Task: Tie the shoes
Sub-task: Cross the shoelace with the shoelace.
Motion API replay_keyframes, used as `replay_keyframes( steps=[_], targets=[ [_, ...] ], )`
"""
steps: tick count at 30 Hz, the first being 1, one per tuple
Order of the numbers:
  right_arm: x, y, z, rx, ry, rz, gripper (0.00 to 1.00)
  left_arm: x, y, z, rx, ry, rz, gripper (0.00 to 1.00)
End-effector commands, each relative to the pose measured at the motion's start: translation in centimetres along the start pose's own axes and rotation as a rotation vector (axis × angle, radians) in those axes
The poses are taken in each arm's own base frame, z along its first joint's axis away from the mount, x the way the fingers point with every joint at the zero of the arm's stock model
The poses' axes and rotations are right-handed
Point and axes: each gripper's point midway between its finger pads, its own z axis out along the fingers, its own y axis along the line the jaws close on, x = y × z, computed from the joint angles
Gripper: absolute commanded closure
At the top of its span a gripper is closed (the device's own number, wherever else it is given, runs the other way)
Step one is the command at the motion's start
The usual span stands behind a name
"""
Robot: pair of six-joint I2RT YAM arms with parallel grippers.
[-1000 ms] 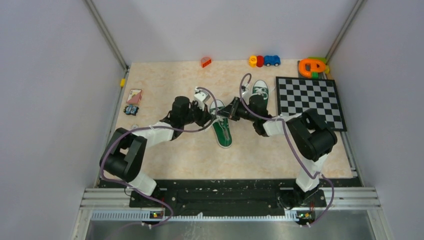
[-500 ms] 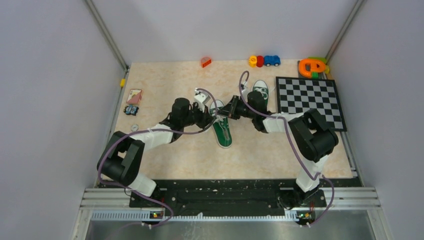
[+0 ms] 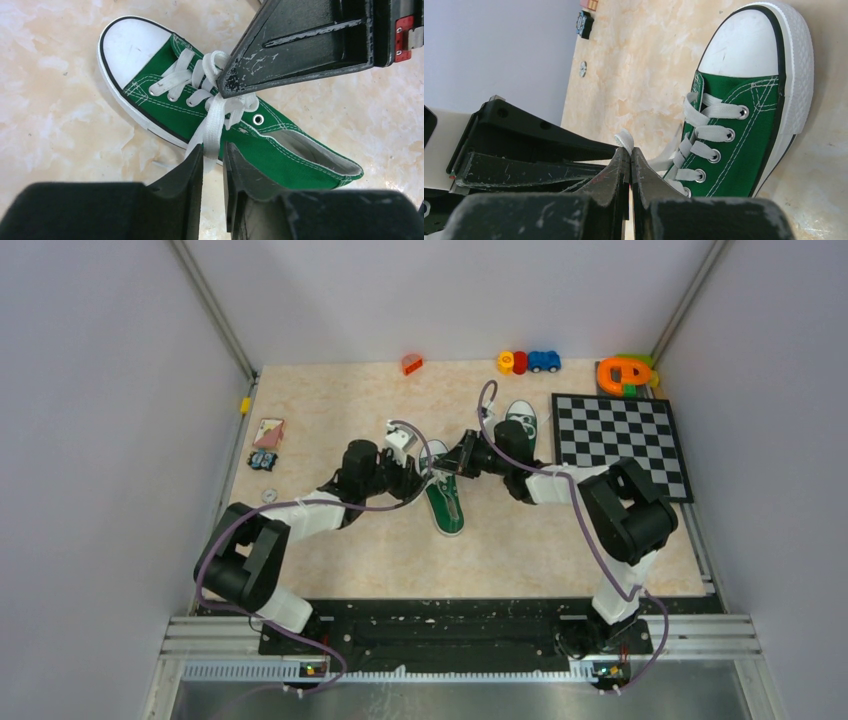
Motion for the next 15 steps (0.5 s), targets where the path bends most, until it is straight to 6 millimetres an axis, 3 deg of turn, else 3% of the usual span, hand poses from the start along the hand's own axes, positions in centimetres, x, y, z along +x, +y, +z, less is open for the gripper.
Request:
replay_keyframes(
  steps=[1, 15],
  targets=[
    [-3.0, 3.3, -0.5, -0.068, -0.061, -0.062, 1.0, -2.4, 0.4, -0.8, -0.023, -0.084, 0.044, 0.74],
    [-3.2, 3.3, -0.3, -0.061, -0.053, -0.06, 1.0, -3.1, 1.4, -0.8, -0.038, -0.121, 0.054, 0.61]
  ],
)
